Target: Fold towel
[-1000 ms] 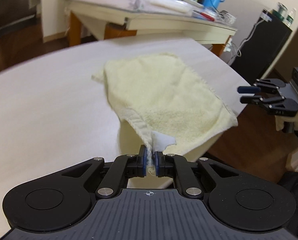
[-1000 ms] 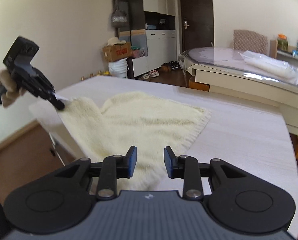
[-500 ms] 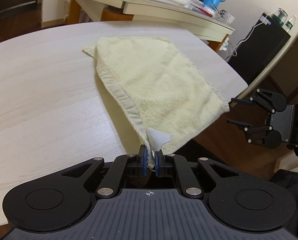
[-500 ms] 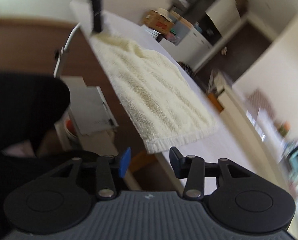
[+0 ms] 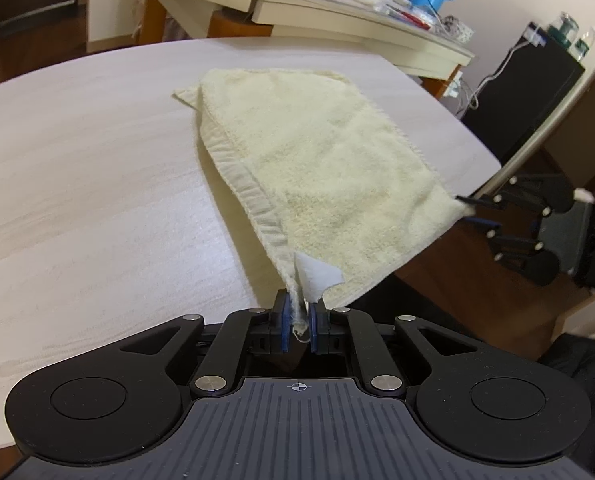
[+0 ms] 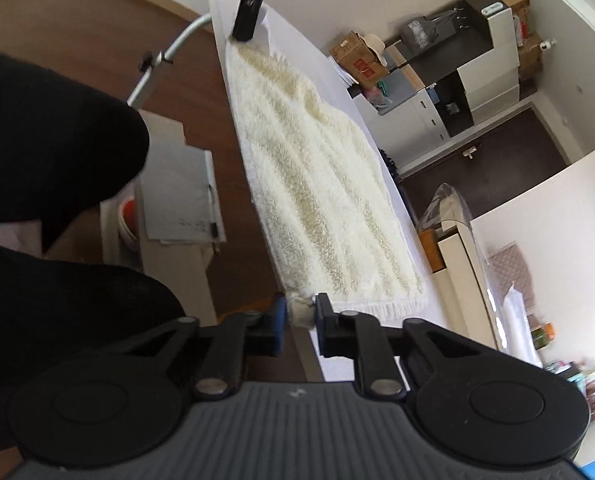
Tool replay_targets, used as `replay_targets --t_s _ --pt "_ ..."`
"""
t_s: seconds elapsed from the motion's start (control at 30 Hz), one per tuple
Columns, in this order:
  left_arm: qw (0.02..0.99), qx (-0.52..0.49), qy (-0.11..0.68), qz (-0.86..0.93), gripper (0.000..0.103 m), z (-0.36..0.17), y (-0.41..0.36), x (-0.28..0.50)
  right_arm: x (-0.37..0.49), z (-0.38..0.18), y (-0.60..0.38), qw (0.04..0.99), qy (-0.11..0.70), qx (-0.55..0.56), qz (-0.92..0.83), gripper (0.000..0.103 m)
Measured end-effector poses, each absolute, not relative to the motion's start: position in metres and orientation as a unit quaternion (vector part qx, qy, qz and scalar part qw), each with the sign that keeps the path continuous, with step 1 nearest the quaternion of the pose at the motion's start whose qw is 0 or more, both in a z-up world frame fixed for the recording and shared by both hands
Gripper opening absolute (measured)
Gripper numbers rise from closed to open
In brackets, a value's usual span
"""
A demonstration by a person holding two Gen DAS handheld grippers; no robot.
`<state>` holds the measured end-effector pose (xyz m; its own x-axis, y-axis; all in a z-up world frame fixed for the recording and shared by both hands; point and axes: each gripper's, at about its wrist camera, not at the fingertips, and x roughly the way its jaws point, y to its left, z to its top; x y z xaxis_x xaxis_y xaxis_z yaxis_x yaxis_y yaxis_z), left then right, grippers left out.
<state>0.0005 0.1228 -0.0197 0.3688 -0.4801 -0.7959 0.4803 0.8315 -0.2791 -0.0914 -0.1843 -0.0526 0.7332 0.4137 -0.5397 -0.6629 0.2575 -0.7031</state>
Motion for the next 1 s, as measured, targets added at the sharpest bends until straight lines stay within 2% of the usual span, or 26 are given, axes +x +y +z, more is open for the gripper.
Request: replay_targets --t_s 0.17,0.3,0.57,0.8,1.0 --pt "0.827 0.031 0.481 -0.291 0.016 -0.007 0.128 -0.007 -0.094 -0.04 -0.189 0.794 0.12 -0.495 0.333 0.014" --pt "0.843 0.03 0.465 -0.269 0.028 0.013 0.148 0.001 -0.094 -0.031 -0.191 0.799 0.107 -0.494 0.326 0.014" --pt "0.884 0.094 0.404 -0.217 0.027 0.022 0.126 0.067 -0.092 -0.014 -0.195 0.806 0.092 -0.495 0.313 0.014" --pt "0.883 0.121 0.403 -0.209 0.025 -0.007 0.097 0.15 -0.087 -0.015 -0.195 0.808 0.109 -0.491 0.307 0.014" --pt "0.88 0.123 0.401 -0.225 0.027 -0.02 0.083 0.183 -0.082 -0.016 -0.195 0.812 0.12 -0.482 0.307 0.014"
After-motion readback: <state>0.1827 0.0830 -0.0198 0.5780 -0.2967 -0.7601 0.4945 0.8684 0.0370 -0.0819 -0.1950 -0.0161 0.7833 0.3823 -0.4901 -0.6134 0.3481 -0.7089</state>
